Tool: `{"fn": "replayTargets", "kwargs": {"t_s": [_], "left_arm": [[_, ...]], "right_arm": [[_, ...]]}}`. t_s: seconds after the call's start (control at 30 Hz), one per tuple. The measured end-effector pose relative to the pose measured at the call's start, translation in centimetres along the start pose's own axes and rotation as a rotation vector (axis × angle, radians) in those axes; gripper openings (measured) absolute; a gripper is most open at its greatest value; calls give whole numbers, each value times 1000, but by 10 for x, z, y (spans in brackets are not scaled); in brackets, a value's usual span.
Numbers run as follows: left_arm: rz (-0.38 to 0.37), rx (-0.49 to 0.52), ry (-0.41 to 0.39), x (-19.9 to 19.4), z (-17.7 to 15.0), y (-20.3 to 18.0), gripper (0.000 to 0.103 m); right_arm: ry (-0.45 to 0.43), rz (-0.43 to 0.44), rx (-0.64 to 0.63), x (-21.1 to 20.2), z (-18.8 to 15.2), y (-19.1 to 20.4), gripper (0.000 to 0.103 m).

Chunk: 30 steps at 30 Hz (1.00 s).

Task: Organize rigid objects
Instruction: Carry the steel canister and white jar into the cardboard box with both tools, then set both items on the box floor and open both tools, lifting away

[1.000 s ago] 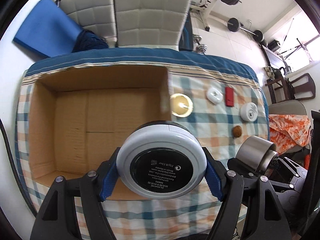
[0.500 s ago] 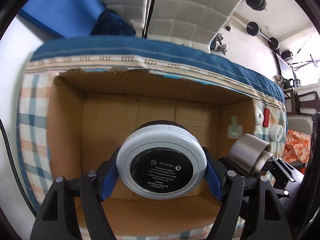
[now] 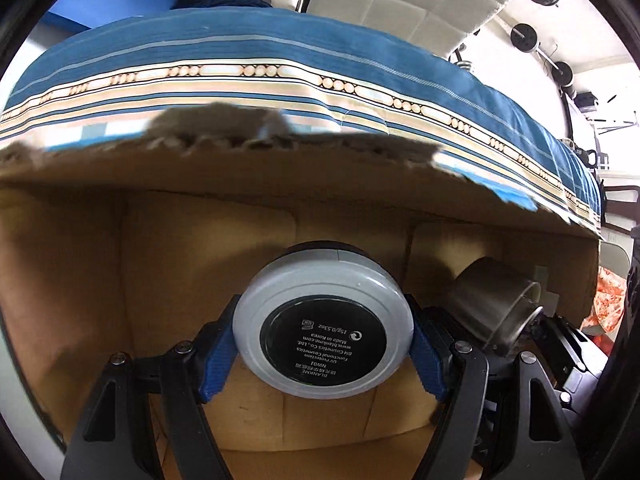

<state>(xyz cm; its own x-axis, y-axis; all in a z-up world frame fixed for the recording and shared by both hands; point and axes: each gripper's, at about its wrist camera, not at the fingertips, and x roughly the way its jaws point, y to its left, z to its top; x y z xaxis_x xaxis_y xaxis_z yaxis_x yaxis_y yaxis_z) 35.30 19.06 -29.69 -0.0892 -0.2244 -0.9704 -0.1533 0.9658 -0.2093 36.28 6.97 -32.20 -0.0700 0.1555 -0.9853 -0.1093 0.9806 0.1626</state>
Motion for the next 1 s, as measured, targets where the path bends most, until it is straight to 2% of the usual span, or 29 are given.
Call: {"fn": "replayTargets", "kwargs": {"t_s": [0.3,0.53,0.67,0.8,0.93,1.0], "left_arm": [[-2,-28,50,10,4,2,74],[21,-24,58,-4,3,2,74],[17,-17,37,-22,0,-1,85],[17,-16,18,-41,-9,1,86],[44,-4,-31,-64,-26,1,103],[48,4,-50,-69,-36,7,103]], "right_arm": [[33,-3,-1,18,12,2,74],[35,-23,0,9,13,3,84],[28,-28,6,-2,4,-1,86],[22,-38,-2,-12,-4,-1,86],[11,-43,-8,-23,-19,-5,100],[1,-30,0,-29,-29,-2,103]]}}
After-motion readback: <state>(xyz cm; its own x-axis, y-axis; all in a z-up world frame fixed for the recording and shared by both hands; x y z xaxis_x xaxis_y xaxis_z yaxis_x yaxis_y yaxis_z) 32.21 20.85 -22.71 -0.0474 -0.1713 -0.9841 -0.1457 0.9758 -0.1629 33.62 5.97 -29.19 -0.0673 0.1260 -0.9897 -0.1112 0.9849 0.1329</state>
